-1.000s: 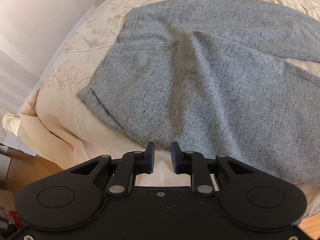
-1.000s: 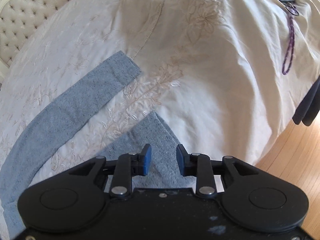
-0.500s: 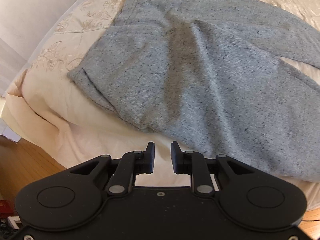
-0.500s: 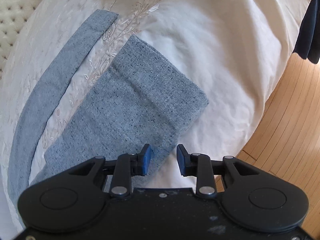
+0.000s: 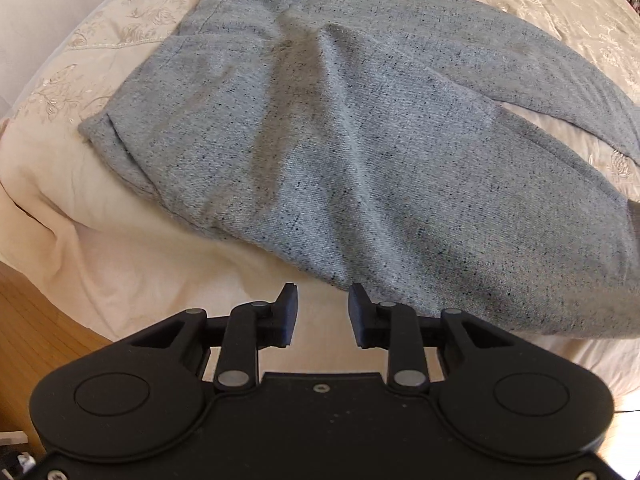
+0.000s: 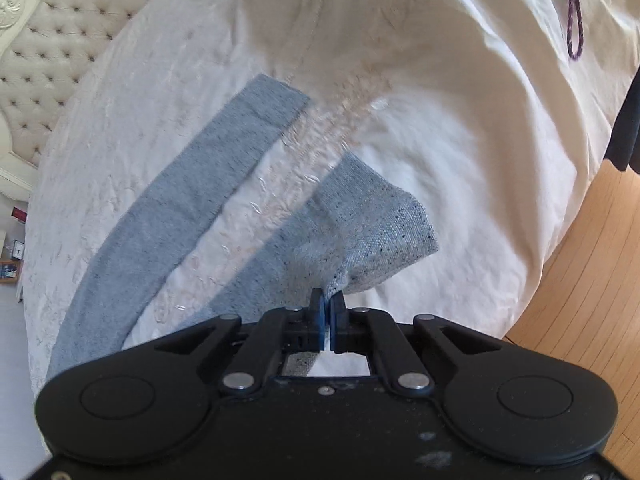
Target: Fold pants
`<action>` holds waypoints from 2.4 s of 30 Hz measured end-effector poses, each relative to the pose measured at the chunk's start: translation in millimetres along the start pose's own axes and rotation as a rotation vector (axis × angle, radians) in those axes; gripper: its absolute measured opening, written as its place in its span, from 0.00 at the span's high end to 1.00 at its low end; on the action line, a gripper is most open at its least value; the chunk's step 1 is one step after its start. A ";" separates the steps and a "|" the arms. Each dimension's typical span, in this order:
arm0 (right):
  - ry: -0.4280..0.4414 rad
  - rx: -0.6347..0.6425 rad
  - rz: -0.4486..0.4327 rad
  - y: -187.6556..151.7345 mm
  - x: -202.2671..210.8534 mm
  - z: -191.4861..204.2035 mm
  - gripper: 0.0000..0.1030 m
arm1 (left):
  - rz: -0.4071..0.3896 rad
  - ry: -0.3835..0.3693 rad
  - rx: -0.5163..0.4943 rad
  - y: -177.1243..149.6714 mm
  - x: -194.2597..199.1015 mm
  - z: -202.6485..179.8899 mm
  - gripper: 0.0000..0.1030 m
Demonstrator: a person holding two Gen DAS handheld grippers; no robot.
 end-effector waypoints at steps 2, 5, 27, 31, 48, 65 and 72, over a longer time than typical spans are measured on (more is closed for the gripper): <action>0.020 0.010 -0.020 8.6 10.2 11.2 0.96 | -0.002 -0.020 0.016 -0.2 -0.3 -0.3 0.59; 0.040 0.008 -0.032 15.7 17.5 19.8 0.96 | -0.002 -0.047 0.042 -1.4 -1.9 -0.3 0.52; 0.022 0.030 -0.016 15.5 25.2 28.9 0.96 | -0.118 -0.077 0.225 50.2 16.3 25.8 0.95; 0.020 0.019 -0.030 21.1 30.0 30.5 0.96 | -0.200 -0.061 0.131 77.4 62.5 19.6 0.95; 0.017 -0.024 -0.162 110.1 -6.6 89.8 0.96 | -0.163 -0.074 0.012 204.6 42.4 -23.1 0.95; -0.190 -0.038 0.010 123.1 -99.7 72.6 0.76 | -0.038 -0.037 -0.060 244.9 -22.0 -45.3 0.95; -0.155 0.046 0.022 153.3 -128.8 81.4 0.71 | -0.052 0.011 -0.044 245.2 -19.2 -50.5 0.95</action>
Point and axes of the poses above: each gripper's, at about its wrist camera, not at the fingertips, and x roughly against the way its jaws point, z to its left, y to its top, the point moved 6 cm from there along -x, roughly the way its jaws point, and after that the axes turned 1 degree about x, right-handed, at the moved point
